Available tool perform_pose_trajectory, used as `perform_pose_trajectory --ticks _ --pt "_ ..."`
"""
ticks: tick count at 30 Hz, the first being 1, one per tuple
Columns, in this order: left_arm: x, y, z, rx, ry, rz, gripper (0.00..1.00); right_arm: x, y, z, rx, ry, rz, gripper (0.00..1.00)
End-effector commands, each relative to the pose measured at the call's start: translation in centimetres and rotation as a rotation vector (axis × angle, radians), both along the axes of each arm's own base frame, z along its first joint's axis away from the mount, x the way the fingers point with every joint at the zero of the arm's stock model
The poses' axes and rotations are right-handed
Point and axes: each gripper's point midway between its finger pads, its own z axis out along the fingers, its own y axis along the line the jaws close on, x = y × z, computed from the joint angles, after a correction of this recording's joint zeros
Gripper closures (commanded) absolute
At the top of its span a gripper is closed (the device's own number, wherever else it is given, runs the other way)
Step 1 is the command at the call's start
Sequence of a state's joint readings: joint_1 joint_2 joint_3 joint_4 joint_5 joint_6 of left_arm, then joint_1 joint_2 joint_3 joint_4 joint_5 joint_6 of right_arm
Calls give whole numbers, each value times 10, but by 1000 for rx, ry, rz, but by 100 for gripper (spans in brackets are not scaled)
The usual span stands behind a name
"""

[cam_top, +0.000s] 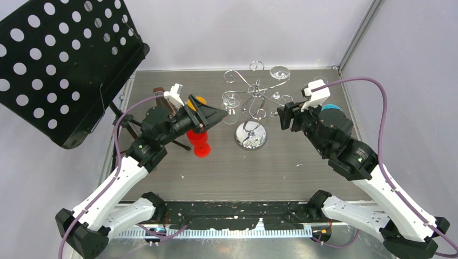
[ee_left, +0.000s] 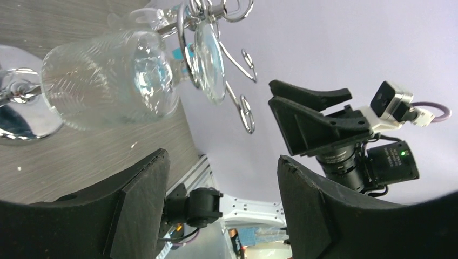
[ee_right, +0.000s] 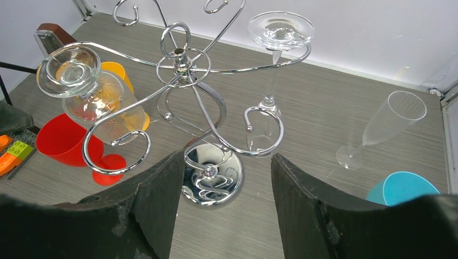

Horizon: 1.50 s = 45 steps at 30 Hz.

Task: Take the wine glass off the wine glass rack
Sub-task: Pick up the wine glass from the wine rack.

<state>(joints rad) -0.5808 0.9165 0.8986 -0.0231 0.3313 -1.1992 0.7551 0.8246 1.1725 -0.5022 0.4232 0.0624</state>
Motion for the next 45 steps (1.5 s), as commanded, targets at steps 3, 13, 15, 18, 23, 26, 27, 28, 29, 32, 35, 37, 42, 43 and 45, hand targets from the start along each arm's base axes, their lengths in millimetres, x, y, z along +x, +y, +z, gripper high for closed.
perform_pose_trajectory --ticks 3,13,15,18,23,26,27,28,29,32,35,37,42,43,45 --pt "11 -6 52 -124 -71 15 31 -2 -1 10 59 -37 3 35" --pt "28 -14 52 -127 -31 31 48 -6 -5 9 84 -44 1 35" --pt "29 -15 51 -127 -24 32 50 -7 -4 8 89 -43 2 35" --pt "32 -16 48 -125 -13 37 52 -7 -4 9 96 -47 6 35" --pt "35 -18 46 -126 -7 41 55 -7 -3 7 102 -50 10 35" --pt "36 -18 47 -127 -7 42 56 -7 -2 5 104 -47 14 35" --pt "37 -18 48 -128 -8 44 56 -7 -1 4 104 -45 14 35" --pt "38 -18 49 -128 -8 47 56 -8 -2 4 106 -47 14 35" --pt "38 -19 49 -127 -7 46 56 -8 -1 3 107 -46 15 35" --pt "40 -20 52 -128 -9 48 57 -8 -2 2 112 -50 13 35" --pt "42 -21 54 -129 -8 48 58 -8 -2 -1 109 -45 13 35" --pt "43 -21 54 -128 -8 51 58 -8 -1 -2 107 -45 15 35" --pt "46 -22 52 -125 -1 54 60 -7 -1 -4 104 -43 16 35" --pt "46 -22 52 -124 1 55 60 -7 -1 -4 104 -44 16 35" --pt "48 -23 49 -118 8 59 60 -7 -1 -4 104 -45 15 35"
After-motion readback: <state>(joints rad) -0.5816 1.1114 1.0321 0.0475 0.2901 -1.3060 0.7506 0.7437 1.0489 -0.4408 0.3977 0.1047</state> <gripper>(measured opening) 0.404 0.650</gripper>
